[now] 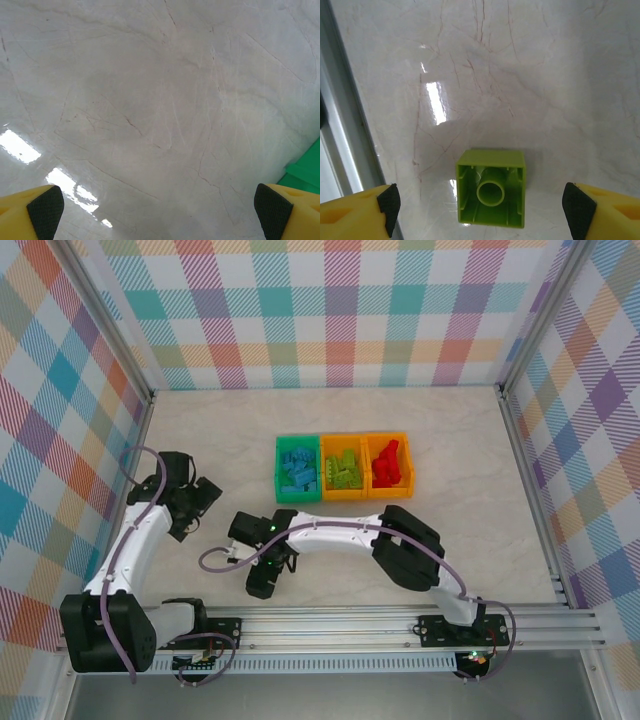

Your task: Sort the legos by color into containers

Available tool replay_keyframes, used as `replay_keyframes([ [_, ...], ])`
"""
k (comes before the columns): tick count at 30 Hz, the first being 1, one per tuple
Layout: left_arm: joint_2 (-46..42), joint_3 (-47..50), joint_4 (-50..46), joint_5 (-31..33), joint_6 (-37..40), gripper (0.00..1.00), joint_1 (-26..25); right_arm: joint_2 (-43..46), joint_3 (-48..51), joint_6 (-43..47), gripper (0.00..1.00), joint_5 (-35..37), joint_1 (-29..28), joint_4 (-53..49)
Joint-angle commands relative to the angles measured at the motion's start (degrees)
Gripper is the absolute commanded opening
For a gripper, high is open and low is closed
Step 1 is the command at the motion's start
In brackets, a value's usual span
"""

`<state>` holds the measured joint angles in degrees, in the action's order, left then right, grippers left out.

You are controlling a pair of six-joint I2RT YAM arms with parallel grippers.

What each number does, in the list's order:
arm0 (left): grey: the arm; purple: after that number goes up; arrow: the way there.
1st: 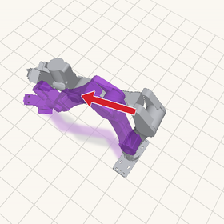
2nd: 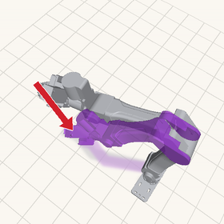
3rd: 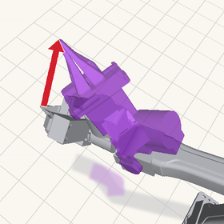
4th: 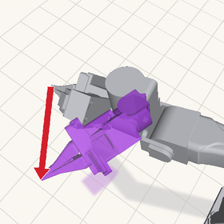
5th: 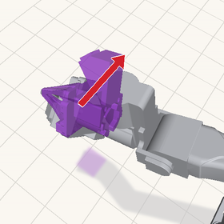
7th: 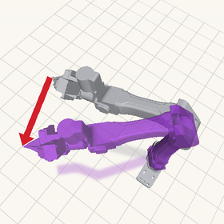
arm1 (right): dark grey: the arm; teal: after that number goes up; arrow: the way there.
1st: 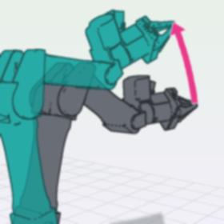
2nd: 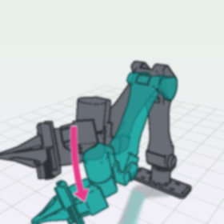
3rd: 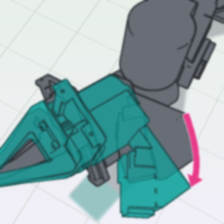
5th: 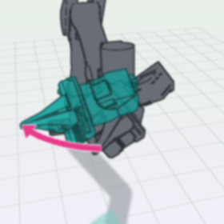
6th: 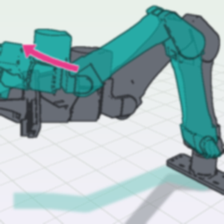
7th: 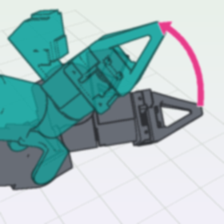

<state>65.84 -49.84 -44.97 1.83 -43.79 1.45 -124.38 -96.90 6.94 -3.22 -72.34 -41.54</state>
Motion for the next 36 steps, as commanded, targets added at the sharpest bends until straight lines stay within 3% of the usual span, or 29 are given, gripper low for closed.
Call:
replay_keyframes([
  [1,-1.5,0.9,-1.6,-1.0,1.3,1.0,1.0,-1.6,-2.3,2.2,0.83,0.8,-0.7,-3.4],
  [6,-1.9,0.9,-1.7,-1.2,1.7,1.0,1.6,-4.5,-5.4,2.4,0.71,2.0,-1.0,-5.6],
  [16,-1.7,1.3,-1.3,-1.2,2.0,1.0,2.2,-7.6,-9.8,0.8,0.31,6.1,-1.0,-8.4],
  [22,-0.3,1.1,-0.5,-1.7,2.3,1.0,2.5,-1.9,-6.6,-3.3,0.26,6.9,1.6,-7.2],
  [28,1.0,0.2,-0.1,-1.8,2.9,1.0,2.5,9.9,-2.1,-8.8,0.27,6.8,9.9,-4.9],
  [32,1.5,0.0,-0.3,-1.9,4.0,1.0,2.6,15.5,0.0,-12.6,0.27,6.6,20.5,-4.6],
  [36,1.2,0.8,-0.6,-1.8,4.2,1.0,2.5,15.3,-2.0,-15.9,0.27,5.7,30.4,-7.6],
])
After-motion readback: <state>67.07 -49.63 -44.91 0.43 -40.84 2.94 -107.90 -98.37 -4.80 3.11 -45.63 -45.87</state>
